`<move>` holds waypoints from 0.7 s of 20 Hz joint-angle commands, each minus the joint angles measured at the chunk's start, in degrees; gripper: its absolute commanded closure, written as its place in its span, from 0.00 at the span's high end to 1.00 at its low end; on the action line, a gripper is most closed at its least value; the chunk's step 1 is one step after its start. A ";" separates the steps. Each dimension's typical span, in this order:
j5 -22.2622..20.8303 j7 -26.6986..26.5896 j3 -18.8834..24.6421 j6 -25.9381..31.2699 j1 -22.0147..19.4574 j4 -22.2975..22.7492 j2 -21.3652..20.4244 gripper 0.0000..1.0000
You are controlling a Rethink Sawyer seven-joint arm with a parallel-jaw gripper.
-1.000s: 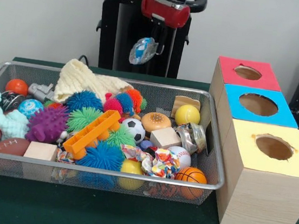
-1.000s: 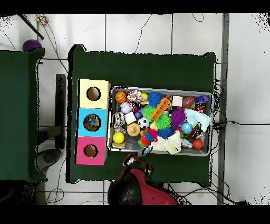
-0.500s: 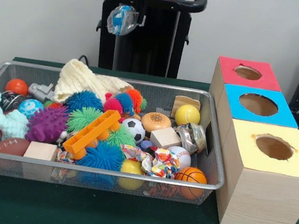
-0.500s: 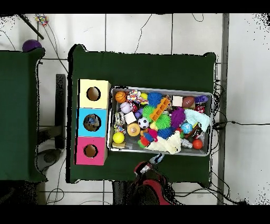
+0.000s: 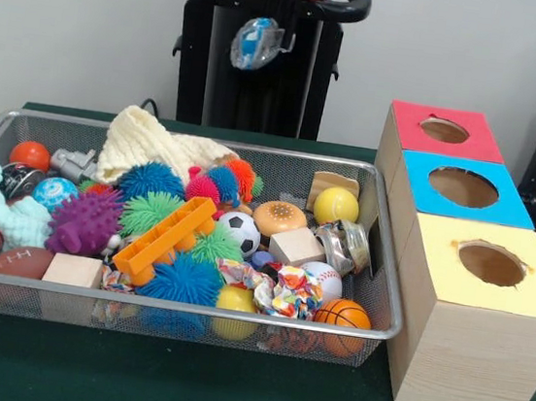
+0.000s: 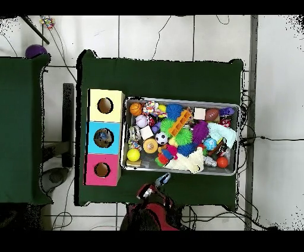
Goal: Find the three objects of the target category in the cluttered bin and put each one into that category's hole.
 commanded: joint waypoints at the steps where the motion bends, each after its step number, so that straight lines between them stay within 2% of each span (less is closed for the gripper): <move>1: 4.65 12.40 -0.12 -0.58 7.05 -3.06 5.91 0.00; 4: 7.15 14.02 -0.72 -1.71 12.10 -3.52 7.84 0.00; 14: 14.08 16.18 -1.02 -3.43 21.87 -3.81 10.88 0.00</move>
